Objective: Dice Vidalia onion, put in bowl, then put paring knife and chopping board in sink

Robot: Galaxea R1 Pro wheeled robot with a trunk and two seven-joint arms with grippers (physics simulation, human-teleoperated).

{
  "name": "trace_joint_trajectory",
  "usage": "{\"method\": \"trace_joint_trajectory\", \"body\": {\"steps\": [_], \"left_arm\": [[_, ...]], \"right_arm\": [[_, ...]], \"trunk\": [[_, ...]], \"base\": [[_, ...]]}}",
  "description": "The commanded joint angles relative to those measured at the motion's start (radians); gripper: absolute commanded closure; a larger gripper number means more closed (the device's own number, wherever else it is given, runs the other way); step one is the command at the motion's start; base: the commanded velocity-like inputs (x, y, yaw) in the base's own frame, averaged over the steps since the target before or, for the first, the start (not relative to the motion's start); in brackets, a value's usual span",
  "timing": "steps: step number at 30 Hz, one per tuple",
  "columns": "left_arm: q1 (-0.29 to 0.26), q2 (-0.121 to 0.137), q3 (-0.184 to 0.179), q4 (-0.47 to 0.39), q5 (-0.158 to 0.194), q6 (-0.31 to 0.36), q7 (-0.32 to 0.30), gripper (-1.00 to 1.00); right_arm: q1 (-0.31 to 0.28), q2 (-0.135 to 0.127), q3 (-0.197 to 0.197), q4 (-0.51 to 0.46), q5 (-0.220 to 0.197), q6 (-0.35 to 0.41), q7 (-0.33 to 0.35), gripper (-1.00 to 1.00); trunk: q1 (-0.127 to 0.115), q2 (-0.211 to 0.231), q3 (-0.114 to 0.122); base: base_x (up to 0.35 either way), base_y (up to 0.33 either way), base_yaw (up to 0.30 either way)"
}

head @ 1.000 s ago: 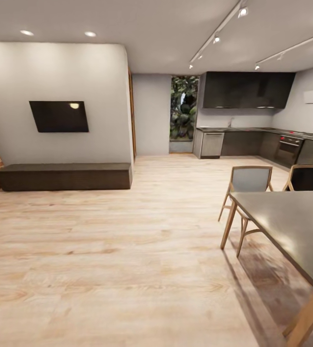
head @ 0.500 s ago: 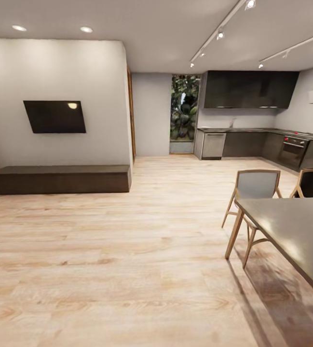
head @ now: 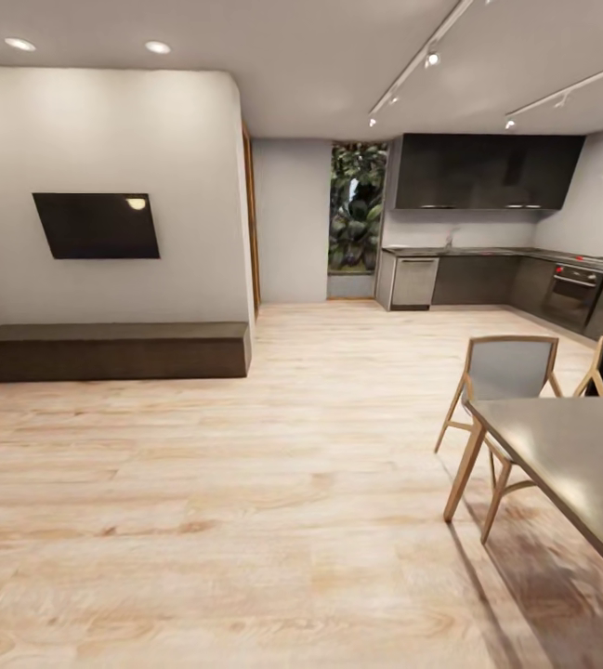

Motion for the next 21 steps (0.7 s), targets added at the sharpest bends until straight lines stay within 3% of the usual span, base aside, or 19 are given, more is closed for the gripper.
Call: {"method": "trace_joint_trajectory", "body": {"steps": [1,21], "left_arm": [[0.000,0.000,0.000,-0.001,0.000,-0.002,0.000,-1.00],[0.000,0.000,0.001,0.001,0.000,-0.002,0.000,-1.00]], "right_arm": [[-0.001,0.000,0.000,0.001,0.000,-0.003,0.000,-1.00],[-0.001,0.000,0.000,0.001,0.000,-0.003,0.000,-1.00]], "trunk": [[0.001,0.000,-0.001],[0.001,0.000,-0.001]], "base": [[0.323,0.000,0.000],[0.323,0.000,0.000]]}}
